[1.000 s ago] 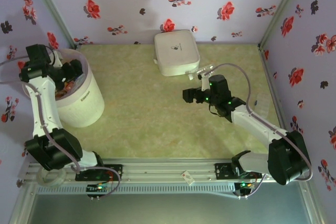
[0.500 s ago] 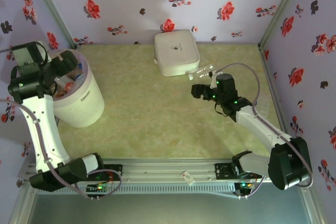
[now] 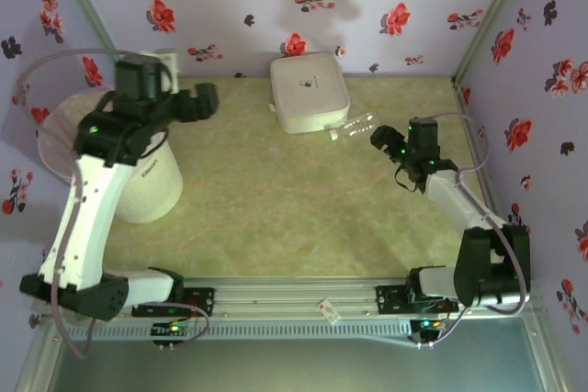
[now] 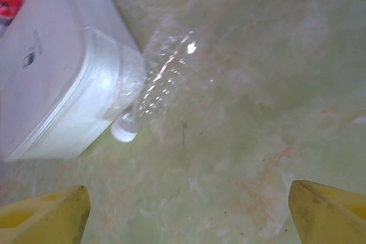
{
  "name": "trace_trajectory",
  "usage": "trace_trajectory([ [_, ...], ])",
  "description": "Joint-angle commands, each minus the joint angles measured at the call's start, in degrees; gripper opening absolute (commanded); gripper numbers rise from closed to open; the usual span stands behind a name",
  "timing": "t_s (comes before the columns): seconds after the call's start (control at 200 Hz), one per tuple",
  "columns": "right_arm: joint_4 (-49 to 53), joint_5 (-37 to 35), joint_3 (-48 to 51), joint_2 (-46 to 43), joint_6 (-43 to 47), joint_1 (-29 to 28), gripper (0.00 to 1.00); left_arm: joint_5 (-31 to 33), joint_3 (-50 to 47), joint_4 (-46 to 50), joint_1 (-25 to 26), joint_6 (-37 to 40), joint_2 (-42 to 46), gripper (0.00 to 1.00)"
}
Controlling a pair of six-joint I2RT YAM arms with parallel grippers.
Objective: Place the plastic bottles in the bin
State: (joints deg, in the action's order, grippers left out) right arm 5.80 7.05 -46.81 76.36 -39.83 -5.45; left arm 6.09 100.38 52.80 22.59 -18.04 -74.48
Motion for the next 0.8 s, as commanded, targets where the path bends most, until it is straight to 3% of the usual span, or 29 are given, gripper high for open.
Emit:
trace_trajectory([
  [0.0, -2.52, -0.17, -3.39, 4.57, -7.58, 1.12, 0.9, 0.04, -2.84, -5.95, 6.3, -1.4, -3.28, 0.96],
  [0.13, -4.57, -0.66, -7.47, 11.2, -10.66, 1.76, 0.9, -9.28, -11.17, -15.86, 9.23, -7.62, -5.66, 0.96],
  [0.32, -6.29, -1.58, -13.33, 20.99, -13.76, 1.85, 0.93, -5.17, -16.43, -17.11, 14.22, -8.21, -9.0, 1.0],
  [0.56, -10.1, -0.93, -18.9, 30.44, -19.11, 0.8, 0.92, -6.0, -25.04, -22.08, 14.68, -11.8, -7.54, 1.0],
  [0.795, -11.53, -1.81, -22.79, 35.55, -21.53, -1.21, 0.93, -5.13, -25.41, -22.56, 14.68, -11.43, -7.26, 1.0],
])
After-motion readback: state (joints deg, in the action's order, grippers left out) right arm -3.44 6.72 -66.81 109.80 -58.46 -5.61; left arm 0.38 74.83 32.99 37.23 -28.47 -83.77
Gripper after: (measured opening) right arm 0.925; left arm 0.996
